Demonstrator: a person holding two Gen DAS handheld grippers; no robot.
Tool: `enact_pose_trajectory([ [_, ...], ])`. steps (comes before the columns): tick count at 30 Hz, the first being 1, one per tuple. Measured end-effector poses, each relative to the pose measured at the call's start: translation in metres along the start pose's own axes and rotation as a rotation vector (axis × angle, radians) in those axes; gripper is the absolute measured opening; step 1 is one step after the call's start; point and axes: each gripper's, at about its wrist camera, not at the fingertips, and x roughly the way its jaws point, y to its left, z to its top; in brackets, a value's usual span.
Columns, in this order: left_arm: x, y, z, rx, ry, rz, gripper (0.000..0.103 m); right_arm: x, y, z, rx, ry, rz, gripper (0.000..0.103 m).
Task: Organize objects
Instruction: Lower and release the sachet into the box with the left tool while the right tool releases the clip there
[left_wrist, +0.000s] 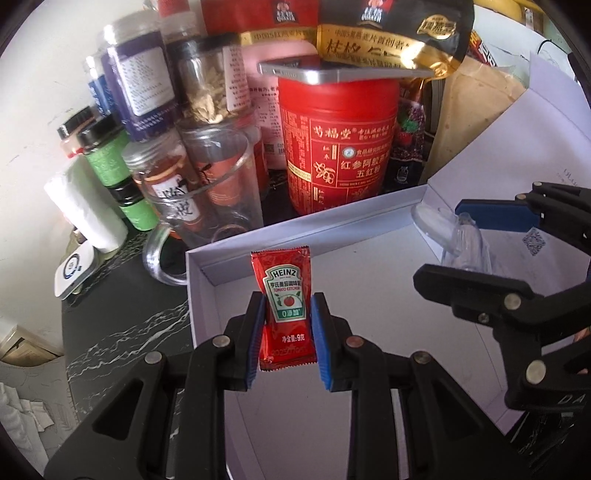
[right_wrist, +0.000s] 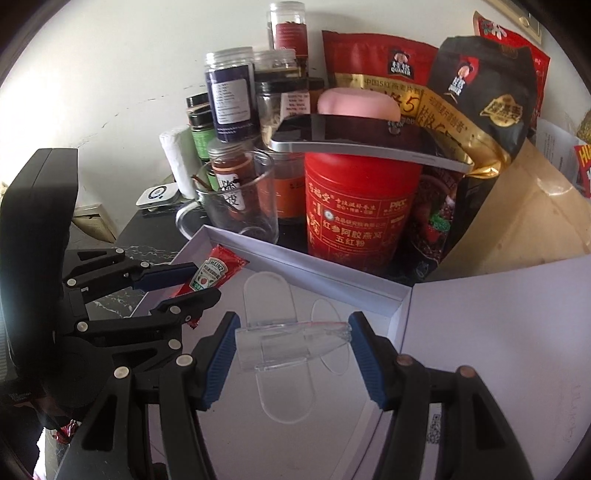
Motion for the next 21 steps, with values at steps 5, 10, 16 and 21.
enact_pose_trajectory([
  [5, 0.02, 0.001, 0.005, -0.005, 0.056, -0.048, 0.024, 0.011, -0.005, 0.002, 0.021, 0.027, 0.001, 0.062],
  [10, 0.034, 0.002, 0.006, -0.005, 0.098, -0.064, 0.024, 0.022, -0.007, 0.004, 0.015, 0.05, -0.013, 0.062],
  [16, 0.042, 0.002, 0.004, -0.005, 0.131, -0.072, 0.024, 0.035, -0.009, 0.001, 0.026, 0.078, -0.007, 0.062],
  [21, 0.05, 0.001, 0.002, -0.012, 0.161, -0.074, 0.024, 0.047, -0.005, 0.002, 0.01, 0.1, -0.024, 0.062],
])
